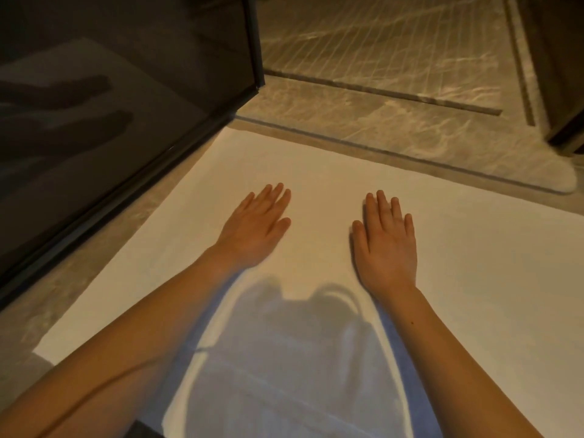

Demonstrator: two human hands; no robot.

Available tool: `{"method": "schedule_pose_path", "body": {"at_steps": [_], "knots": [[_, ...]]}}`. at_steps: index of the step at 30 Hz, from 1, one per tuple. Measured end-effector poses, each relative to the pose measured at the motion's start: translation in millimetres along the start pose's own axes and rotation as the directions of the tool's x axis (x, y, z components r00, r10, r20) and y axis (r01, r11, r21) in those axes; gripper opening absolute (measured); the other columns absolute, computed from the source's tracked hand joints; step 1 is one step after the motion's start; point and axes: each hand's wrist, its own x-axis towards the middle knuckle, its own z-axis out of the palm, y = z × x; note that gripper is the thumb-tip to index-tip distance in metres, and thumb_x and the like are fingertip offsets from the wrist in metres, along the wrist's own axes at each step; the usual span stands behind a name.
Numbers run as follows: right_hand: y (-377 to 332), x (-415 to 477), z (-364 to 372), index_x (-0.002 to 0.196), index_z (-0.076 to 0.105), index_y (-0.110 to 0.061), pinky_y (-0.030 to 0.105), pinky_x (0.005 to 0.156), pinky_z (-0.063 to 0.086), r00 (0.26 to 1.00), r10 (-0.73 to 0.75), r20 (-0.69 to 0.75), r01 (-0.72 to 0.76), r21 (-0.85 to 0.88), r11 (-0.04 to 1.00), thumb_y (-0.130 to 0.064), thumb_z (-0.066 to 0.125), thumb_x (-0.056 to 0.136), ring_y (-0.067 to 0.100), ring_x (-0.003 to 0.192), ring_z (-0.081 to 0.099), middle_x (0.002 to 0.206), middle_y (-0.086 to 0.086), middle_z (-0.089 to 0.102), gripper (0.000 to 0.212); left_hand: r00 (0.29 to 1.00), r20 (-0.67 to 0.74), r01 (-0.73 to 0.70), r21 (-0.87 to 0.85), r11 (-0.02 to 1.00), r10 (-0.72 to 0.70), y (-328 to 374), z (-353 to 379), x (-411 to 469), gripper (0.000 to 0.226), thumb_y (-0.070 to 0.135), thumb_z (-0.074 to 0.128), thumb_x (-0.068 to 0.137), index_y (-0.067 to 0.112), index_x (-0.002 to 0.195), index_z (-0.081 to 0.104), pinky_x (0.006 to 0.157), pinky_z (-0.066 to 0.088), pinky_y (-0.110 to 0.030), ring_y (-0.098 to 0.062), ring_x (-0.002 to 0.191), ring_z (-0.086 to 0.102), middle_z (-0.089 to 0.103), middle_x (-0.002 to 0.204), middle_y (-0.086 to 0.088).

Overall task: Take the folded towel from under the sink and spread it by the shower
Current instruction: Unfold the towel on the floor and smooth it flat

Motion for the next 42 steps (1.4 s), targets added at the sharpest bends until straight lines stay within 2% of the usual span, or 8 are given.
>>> {"method": "schedule_pose_path", "body": {"at_steps": [3, 9, 13, 18, 24, 31, 38, 42], "knots": [[1, 2, 5, 0.157, 0.008, -0.019, 0.04, 0.122, -0.002, 1.0, 0.013, 0.004, -0.013, -0.036, 0.999, -0.043, 0.014, 0.102, 0.019, 0.151, -0.005, 0.164, -0.001, 0.002, 0.06, 0.998, -0.01, 0.066, 0.004, 0.998, -0.066, 0, -9, 4, 0.062, 0.046, 0.012, 0.1, 0.019, 0.155, 0.002, 0.118, -0.006, -0.033, -0.013, 0.149, -0.005, -0.002, 0.163, 0.0], [2, 3, 10, 0.156, 0.001, -0.02, 0.039, 0.122, -0.005, 0.997, 0.065, 0.048, -0.061, -0.095, 0.994, -0.046, 0.008, 0.1, 0.018, 0.15, -0.007, 0.164, 0.001, -0.001, 0.063, 0.972, 0.008, -0.237, 0.019, 0.971, 0.237, 79, 17, -1, 0.059, 0.042, 0.013, 0.101, 0.021, 0.154, 0.003, 0.117, -0.012, -0.027, -0.009, 0.148, -0.007, -0.003, 0.162, 0.004], [2, 4, 9, 0.156, 0.0, -0.02, 0.04, 0.122, -0.004, 0.997, 0.053, 0.062, -0.046, -0.102, 0.994, -0.047, 0.011, 0.1, 0.019, 0.151, -0.007, 0.164, 0.001, -0.002, 0.064, 0.989, -0.068, -0.13, -0.012, 0.991, 0.129, 38, 9, -1, 0.055, 0.036, 0.02, 0.103, 0.02, 0.154, 0.01, 0.119, -0.003, -0.027, -0.009, 0.148, 0.003, 0.007, 0.162, 0.003], [2, 1, 9, 0.156, 0.001, -0.019, 0.04, 0.122, -0.003, 0.998, 0.046, 0.049, -0.041, -0.086, 0.995, -0.05, 0.011, 0.099, 0.019, 0.151, -0.007, 0.164, 0.001, -0.001, 0.066, 0.958, -0.014, 0.286, -0.037, 0.958, -0.286, -18, -14, 17, 0.06, 0.04, 0.018, 0.103, 0.012, 0.154, 0.005, 0.12, 0.001, -0.038, -0.021, 0.149, -0.001, 0.001, 0.163, -0.006], [5, 4, 13, 0.157, 0.003, -0.019, 0.041, 0.122, -0.002, 0.998, 0.046, 0.044, -0.041, -0.11, 0.993, -0.051, 0.011, 0.098, 0.02, 0.151, -0.004, 0.164, 0.002, 0.001, 0.067, 0.996, 0.03, -0.083, -0.056, 0.995, 0.085, 15, -6, 52, 0.056, 0.043, 0.015, 0.101, 0.027, 0.154, 0.009, 0.118, 0.0, -0.034, -0.013, 0.149, -0.001, 0.004, 0.163, 0.006], [3, 4, 11, 0.157, 0.004, -0.019, 0.04, 0.122, -0.003, 0.997, 0.046, 0.057, -0.04, -0.105, 0.994, -0.048, 0.013, 0.1, 0.02, 0.151, -0.003, 0.164, 0.001, 0.002, 0.065, 0.92, 0.005, 0.391, 0.071, 0.917, -0.393, -67, -27, 43, 0.058, 0.036, 0.018, 0.103, 0.011, 0.154, 0.007, 0.12, 0.003, -0.042, -0.023, 0.149, 0.002, 0.003, 0.163, -0.007], [1, 4, 7, 0.157, 0.006, -0.017, 0.041, 0.122, -0.002, 0.995, 0.055, 0.079, -0.049, -0.084, 0.995, -0.043, 0.017, 0.101, 0.021, 0.151, -0.002, 0.164, 0.002, 0.004, 0.062, 0.993, -0.023, -0.12, 0.001, 0.993, 0.12, 64, -5, -38, 0.062, 0.044, 0.015, 0.098, 0.018, 0.155, 0.012, 0.119, -0.005, -0.031, -0.011, 0.149, -0.001, 0.005, 0.162, 0.002], [0, 5, 4, 0.157, 0.004, -0.017, 0.041, 0.122, -0.002, 0.993, 0.056, 0.107, -0.043, -0.12, 0.992, -0.046, 0.014, 0.101, 0.021, 0.151, -0.004, 0.164, 0.002, 0.001, 0.064, 0.997, 0.015, -0.073, -0.026, 0.997, 0.074, 56, 6, -58, 0.062, 0.047, 0.017, 0.099, 0.021, 0.155, 0.008, 0.118, -0.008, -0.026, -0.007, 0.147, -0.006, 0.001, 0.162, 0.005]]}}
